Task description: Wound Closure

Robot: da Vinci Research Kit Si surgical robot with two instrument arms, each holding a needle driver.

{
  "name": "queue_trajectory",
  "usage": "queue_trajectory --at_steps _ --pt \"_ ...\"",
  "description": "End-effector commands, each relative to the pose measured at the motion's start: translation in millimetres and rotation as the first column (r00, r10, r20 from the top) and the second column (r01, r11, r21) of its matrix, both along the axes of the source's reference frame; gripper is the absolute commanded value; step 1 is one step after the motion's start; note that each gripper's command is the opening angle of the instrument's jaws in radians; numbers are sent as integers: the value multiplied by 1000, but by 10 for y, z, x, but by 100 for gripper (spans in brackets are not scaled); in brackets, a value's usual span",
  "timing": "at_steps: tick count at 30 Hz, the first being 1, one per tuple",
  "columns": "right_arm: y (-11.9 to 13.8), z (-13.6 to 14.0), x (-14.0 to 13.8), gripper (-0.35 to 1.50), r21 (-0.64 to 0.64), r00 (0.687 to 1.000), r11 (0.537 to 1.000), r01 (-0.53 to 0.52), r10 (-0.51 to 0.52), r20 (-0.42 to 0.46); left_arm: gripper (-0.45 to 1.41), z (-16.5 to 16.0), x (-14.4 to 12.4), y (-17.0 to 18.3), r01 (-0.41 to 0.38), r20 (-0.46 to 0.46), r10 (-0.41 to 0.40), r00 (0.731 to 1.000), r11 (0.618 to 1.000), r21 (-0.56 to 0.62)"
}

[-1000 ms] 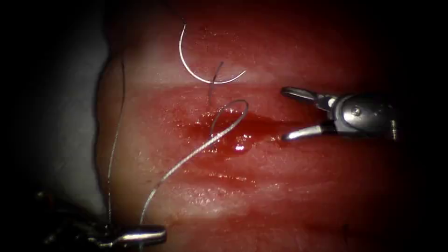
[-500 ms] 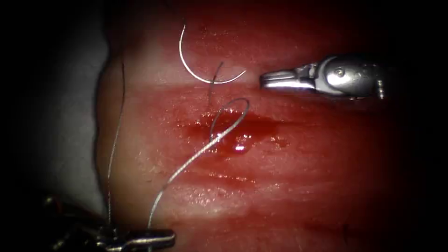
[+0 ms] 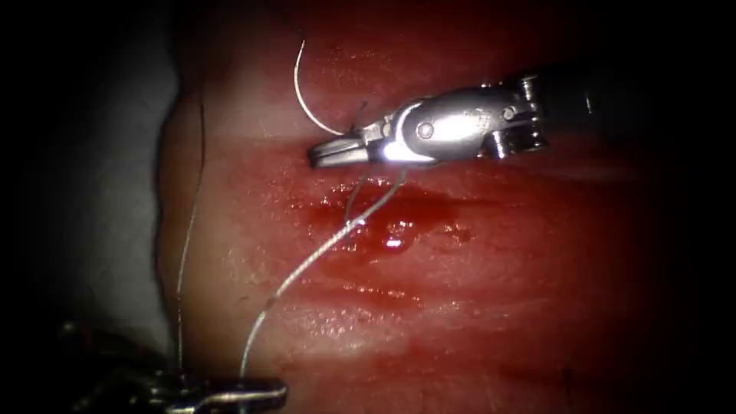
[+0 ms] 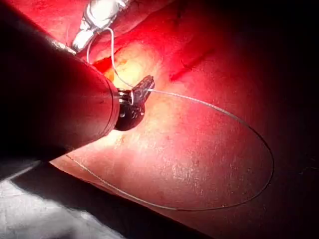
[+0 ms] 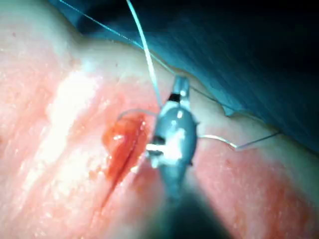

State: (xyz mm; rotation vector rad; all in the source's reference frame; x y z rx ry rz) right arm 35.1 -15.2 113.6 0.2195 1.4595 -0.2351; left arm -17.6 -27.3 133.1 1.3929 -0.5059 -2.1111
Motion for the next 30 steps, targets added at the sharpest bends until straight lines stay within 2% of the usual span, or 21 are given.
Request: queue_trajectory --at_steps 1,4,6,9,13,22,30 --pt "-15 8 3 -35 7 1000 1000 6 -6 -2 -45 6 -4 -3 10 -4 -10 1000 1000 3" --pt "-25 9 1 -35 22 1000 1000 14 -14 -1 -45 15 -4 17 31 -26 -31 999 1000 0" --pt "-30 9 -1 -35 30 1000 999 20 -20 -3 -45 34 -5 29 51 -45 -52 998 999 -9" --pt "-34 10 -3 -35 45 1000 999 19 -18 -3 -45 69 -4 34 62 -65 -65 996 997 -41" --pt "-42 12 -2 -35 61 1000 998 24 -24 -1 -45 99 -4 32 50 -90 -53 995 998 -36" --pt "-47 11 -2 -35 101 999 995 21 -17 -40 -45 120 0 52 39 -120 -43 992 998 -40" --pt "-46 8 -1 -35 149 996 989 -22 34 -79 -45 159 -18 33 24 -146 -25 989 1000 -15"
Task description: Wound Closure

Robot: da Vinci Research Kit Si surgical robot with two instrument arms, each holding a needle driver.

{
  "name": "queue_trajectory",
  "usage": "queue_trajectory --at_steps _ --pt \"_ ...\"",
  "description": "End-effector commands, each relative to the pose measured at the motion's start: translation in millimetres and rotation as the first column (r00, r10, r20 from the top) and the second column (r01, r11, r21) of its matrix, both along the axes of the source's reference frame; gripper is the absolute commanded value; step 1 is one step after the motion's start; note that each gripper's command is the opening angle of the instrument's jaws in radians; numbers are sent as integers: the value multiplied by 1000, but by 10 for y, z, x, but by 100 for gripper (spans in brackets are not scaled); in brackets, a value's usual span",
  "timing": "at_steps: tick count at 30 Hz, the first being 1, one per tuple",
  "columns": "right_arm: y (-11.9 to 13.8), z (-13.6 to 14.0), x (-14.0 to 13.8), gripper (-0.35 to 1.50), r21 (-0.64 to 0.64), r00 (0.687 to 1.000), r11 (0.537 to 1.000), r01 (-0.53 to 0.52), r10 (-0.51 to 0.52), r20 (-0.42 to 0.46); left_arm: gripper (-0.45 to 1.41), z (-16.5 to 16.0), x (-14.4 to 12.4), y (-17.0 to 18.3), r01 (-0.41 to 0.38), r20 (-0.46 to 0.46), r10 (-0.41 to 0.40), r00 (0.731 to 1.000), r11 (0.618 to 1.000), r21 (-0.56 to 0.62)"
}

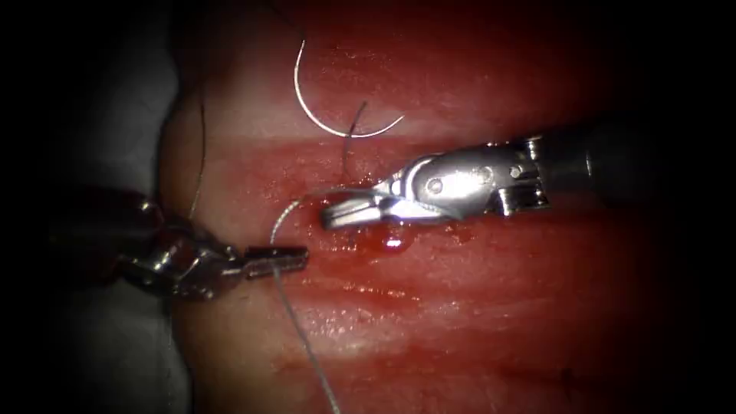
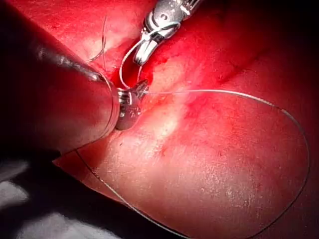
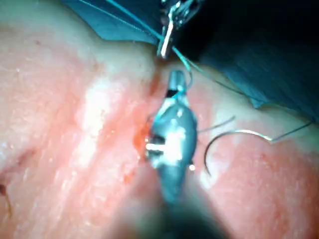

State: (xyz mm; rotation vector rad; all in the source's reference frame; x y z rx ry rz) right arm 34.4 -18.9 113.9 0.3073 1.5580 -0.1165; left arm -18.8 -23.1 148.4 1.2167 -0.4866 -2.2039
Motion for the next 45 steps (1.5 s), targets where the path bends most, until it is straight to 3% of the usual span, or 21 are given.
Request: queue_trajectory --at_steps 1,9,15,16,17,19,24,28,35,42,45 --pt "-9 5 5 -35 12 1000 1000 -1 1 -3 -45 9 -6 -10 -8 -2 8 1000 1000 6" --pt "-9 0 10 -35 74 999 997 -24 25 -21 -45 28 -14 -11 -2 5 2 1000 1000 29" --pt "-7 -2 20 -35 109 994 989 -98 102 -30 -45 28 -24 -13 -5 11 4 1000 999 34" --pt "-6 -2 23 -18 116 993 987 -113 117 -27 -45 28 -26 -13 -6 12 5 1000 999 35" --pt "-4 -2 27 37 131 988 981 -146 150 -19 -45 27 -30 -15 -7 15 7 1000 999 37" --pt "-1 -2 30 58 132 983 975 -180 182 -4 -45 26 -34 -18 -8 16 7 1000 999 38" --pt "6 1 31 58 137 970 960 -244 245 11 -45 18 -40 -26 -9 18 8 1000 999 43" --pt "8 4 30 71 129 959 950 -285 281 46 -45 7 -44 -34 -9 17 8 1000 999 50" --pt "5 8 31 74 117 947 941 -319 311 78 -45 -28 -51 -42 -10 26 7 1000 997 79" --pt "-5 21 38 76 49 939 952 -301 287 192 -45 -59 -56 -37 -27 34 24 999 997 77" --pt "-7 28 38 95 38 930 948 -315 301 210 -45 -66 -57 -35 -27 36 24 999 996 84"
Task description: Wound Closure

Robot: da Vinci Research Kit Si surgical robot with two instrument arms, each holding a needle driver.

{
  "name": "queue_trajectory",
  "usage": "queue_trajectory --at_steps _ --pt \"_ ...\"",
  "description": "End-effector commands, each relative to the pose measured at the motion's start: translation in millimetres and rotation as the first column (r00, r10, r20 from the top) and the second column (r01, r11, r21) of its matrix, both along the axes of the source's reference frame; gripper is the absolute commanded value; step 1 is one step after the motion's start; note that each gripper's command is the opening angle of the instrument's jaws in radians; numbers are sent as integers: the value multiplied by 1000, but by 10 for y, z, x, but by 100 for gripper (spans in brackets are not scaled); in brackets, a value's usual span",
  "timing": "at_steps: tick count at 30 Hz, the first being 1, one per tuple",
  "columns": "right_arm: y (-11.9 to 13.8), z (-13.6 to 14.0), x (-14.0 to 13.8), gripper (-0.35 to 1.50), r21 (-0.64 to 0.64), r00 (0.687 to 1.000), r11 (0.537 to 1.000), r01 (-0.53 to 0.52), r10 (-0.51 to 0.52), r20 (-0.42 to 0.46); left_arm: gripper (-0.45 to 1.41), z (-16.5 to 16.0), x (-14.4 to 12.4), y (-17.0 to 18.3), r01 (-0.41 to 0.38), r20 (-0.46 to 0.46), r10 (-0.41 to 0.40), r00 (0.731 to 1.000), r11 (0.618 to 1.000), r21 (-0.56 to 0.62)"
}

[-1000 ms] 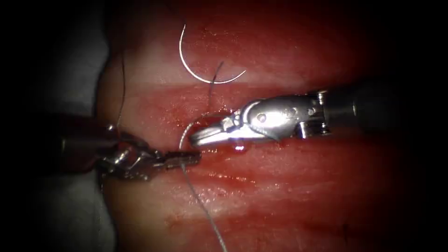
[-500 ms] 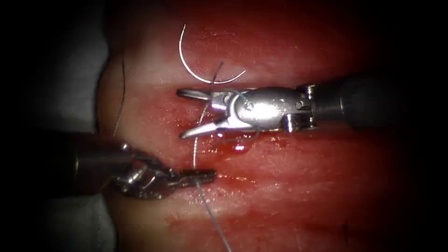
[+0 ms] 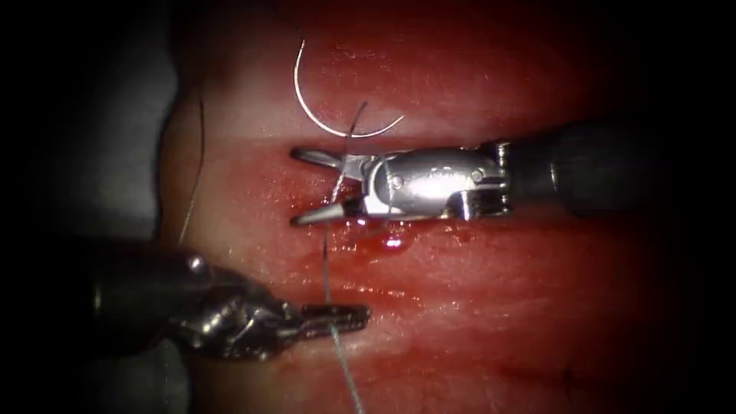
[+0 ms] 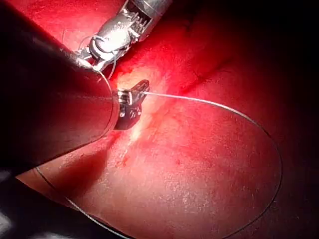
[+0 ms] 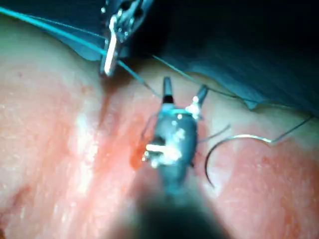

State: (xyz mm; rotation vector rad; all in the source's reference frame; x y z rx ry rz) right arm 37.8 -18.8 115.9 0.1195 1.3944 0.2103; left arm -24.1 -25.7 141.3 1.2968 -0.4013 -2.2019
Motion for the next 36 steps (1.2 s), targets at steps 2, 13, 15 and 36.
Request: queue_trajectory --at_steps 2,13,15,36 --pt "-9 13 5 100 -1 1000 1000 -7 7 20 -45 3 -6 -9 -5 1 5 1000 1000 -1" --pt "-26 28 6 95 -28 992 998 62 -58 110 -45 -15 3 22 -67 26 69 997 996 -50" --pt "-29 30 7 93 -28 991 997 77 -73 112 -45 -19 6 30 -80 33 82 996 995 -58" --pt "-47 28 -1 76 -37 979 979 202 -201 10 -45 6 48 119 -49 166 62 984 996 -78"
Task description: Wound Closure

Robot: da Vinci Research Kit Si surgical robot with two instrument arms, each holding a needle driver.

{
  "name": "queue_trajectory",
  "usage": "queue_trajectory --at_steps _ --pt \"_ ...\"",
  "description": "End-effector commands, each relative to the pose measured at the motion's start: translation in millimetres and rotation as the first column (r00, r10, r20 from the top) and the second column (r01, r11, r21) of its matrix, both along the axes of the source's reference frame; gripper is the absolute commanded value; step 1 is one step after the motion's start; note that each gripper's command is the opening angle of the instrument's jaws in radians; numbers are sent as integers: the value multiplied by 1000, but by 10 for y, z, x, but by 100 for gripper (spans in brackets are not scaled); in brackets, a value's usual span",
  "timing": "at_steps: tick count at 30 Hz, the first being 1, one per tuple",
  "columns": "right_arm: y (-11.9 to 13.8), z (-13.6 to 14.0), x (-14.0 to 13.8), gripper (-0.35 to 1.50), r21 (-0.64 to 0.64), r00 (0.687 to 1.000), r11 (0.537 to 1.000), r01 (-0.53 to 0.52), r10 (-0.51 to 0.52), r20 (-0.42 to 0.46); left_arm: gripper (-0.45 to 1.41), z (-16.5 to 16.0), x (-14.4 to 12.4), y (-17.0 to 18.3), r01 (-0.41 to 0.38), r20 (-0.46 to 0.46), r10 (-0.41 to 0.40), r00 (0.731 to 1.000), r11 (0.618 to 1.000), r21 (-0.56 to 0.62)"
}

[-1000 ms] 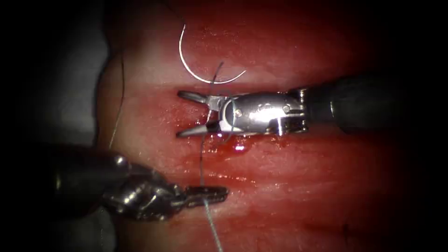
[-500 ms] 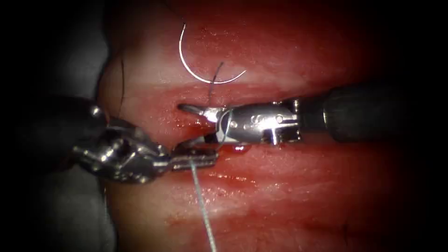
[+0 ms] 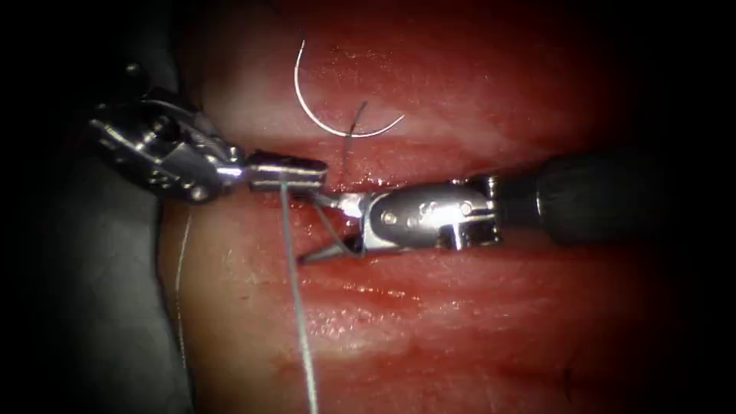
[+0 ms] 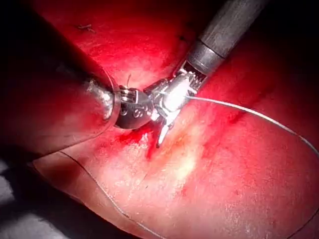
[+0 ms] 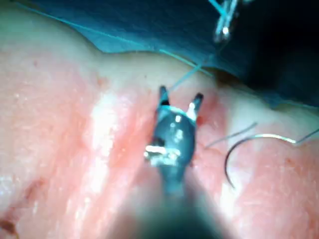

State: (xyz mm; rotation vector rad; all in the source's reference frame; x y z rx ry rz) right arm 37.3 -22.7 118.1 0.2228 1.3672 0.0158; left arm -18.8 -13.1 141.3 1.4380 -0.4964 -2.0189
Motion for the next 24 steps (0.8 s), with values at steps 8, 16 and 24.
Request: queue_trajectory --at_steps 8,16,24 --pt "-9 5 0 64 22 997 999 39 -37 -64 -45 42 -1 -2 22 19 -22 1000 999 -32" --pt "-13 8 2 53 62 994 996 62 -56 -93 -45 62 -5 -3 50 79 -46 996 998 -44" --pt "-19 12 5 29 112 984 990 90 -71 -165 -45 65 -8 2 52 102 -47 994 998 -44"
